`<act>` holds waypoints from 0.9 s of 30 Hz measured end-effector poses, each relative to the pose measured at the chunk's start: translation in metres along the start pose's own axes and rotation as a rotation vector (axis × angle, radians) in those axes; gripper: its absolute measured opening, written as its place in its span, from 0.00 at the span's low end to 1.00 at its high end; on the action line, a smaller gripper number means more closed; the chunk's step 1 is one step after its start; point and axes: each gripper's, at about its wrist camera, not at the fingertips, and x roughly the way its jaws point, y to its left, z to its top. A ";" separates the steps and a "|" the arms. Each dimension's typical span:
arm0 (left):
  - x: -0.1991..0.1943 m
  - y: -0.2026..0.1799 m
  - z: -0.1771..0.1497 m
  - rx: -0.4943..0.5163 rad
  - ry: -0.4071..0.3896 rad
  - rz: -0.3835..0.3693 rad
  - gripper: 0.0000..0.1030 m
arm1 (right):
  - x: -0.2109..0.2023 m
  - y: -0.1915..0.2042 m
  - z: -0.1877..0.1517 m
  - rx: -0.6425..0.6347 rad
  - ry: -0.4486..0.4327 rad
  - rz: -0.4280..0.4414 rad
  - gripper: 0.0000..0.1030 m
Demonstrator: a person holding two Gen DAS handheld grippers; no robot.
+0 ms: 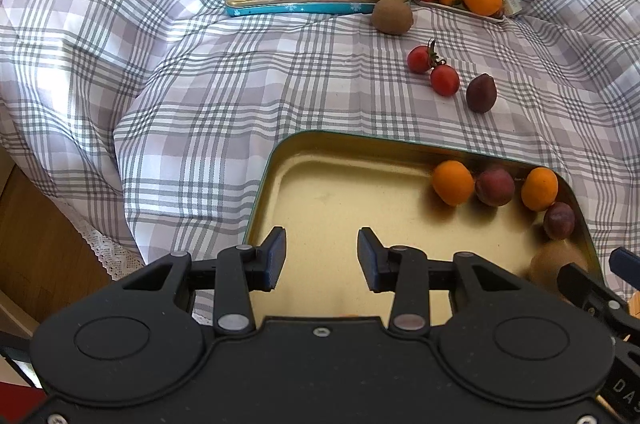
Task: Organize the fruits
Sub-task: 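Open both tools to drop the mandarin and kiwi into the tray, then withdraw both open tools from the tray toward the loose fruits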
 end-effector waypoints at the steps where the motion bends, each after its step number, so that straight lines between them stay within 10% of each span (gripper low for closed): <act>1: 0.000 0.000 0.000 0.000 0.000 0.000 0.47 | 0.001 0.000 0.000 0.002 0.006 0.002 0.59; 27: 0.003 -0.001 -0.005 0.011 0.036 0.014 0.47 | 0.004 0.004 -0.005 -0.011 0.043 0.008 0.59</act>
